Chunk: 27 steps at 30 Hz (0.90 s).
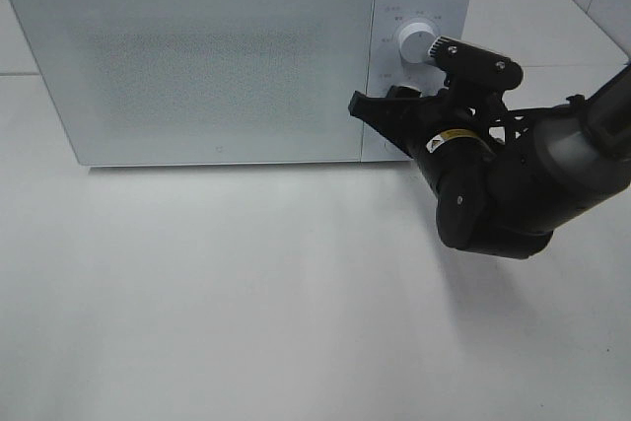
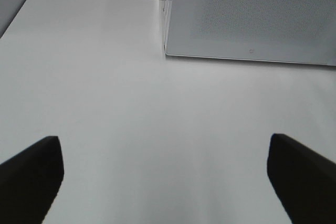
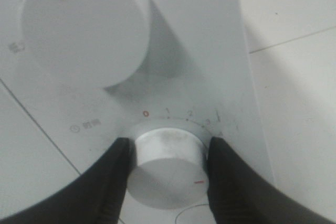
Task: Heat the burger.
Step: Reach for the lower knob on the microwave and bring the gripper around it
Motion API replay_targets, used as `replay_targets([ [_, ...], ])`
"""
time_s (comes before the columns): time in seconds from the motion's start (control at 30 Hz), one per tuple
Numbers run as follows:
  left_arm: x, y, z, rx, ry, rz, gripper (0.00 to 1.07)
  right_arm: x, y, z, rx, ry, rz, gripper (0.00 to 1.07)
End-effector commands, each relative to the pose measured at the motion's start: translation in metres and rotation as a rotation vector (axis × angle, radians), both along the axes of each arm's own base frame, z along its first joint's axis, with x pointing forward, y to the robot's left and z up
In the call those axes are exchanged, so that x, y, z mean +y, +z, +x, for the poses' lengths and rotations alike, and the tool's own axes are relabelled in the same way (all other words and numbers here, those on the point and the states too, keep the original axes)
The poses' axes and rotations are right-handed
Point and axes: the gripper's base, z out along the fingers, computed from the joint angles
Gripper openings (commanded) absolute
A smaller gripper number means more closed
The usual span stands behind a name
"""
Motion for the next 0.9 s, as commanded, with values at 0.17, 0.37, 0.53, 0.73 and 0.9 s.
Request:
replay_targets([
  [0.17,-0.0001,-0.0011,-0.0024,-0.018,0.005,0.001,0.98,0.0129,0.0187,0.0041,-0.108,0.100,0.265,0.00],
  [0.37,-0.0001,-0.0011,-0.0024,-0.018,0.005,0.001,0.98,0.0142,0.0215,0.0038,-0.094,0.103,0.530,0.00],
  [0.53,-0.0001,-0.0011,-0.0024,-0.018,0.005,0.001,0.98,0.0138,0.0239,0.0038,-0.092,0.096,0.704,0.00],
  [0.73,-0.0001,-0.0011,-0.0024,-0.018,0.005,0.001,0.98,0.0133,0.0248,0.0038,-0.073,0.087,0.875,0.01],
  [0.9,-0.0001,-0.0011,-0.0024,-0.018,0.005,0.001,0.98,0.0128,0.0274,0.0037,-0.076,0.088,1.018,0.01],
])
